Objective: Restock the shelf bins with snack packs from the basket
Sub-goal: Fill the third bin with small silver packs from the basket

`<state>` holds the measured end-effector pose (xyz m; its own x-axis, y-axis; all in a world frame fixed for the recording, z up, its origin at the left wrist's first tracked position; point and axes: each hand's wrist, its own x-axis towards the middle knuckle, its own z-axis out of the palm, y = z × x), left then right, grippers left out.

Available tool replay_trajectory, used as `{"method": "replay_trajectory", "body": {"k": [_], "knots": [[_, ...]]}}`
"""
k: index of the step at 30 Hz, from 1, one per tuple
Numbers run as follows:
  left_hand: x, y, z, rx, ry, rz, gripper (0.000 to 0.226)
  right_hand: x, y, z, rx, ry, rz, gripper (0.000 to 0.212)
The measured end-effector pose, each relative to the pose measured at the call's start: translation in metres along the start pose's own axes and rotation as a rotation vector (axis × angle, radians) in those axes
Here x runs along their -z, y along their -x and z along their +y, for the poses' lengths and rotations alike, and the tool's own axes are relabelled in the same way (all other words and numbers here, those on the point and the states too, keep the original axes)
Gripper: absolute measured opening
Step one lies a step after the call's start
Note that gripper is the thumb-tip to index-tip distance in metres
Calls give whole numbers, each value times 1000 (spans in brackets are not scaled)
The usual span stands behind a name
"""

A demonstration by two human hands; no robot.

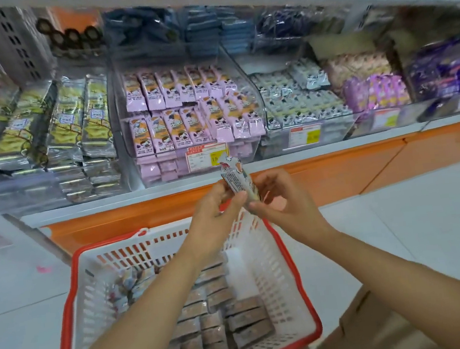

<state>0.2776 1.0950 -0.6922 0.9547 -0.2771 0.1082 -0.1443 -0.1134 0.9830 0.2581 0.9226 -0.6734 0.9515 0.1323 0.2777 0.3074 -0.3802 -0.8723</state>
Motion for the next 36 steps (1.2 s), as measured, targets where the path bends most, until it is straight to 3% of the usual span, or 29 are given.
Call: {"method": "replay_trajectory", "body": {"k": [5,7,11,16,24,31,36], "knots": [[7,-26,17,-481,-769,226,44,50,-28,-16,54,70,204,25],[13,-36,22,-511,-977,243,54,73,-50,-16,95,155,311,23],[15,-52,10,-401,-1293,182,74,112,-107,4,69,319,464,17],[13,-56,-2,-420,-1406,244,79,146,-179,42,-102,541,505,22],[12,-69,-14,-485,-1405,324,81,144,-246,75,-146,864,406,25],[13,-68,-14,-442,-1433,286,89,139,-237,65,-88,886,393,25],[14,-63,-7,-429,-1407,239,91,112,-192,34,37,690,383,18]]}}
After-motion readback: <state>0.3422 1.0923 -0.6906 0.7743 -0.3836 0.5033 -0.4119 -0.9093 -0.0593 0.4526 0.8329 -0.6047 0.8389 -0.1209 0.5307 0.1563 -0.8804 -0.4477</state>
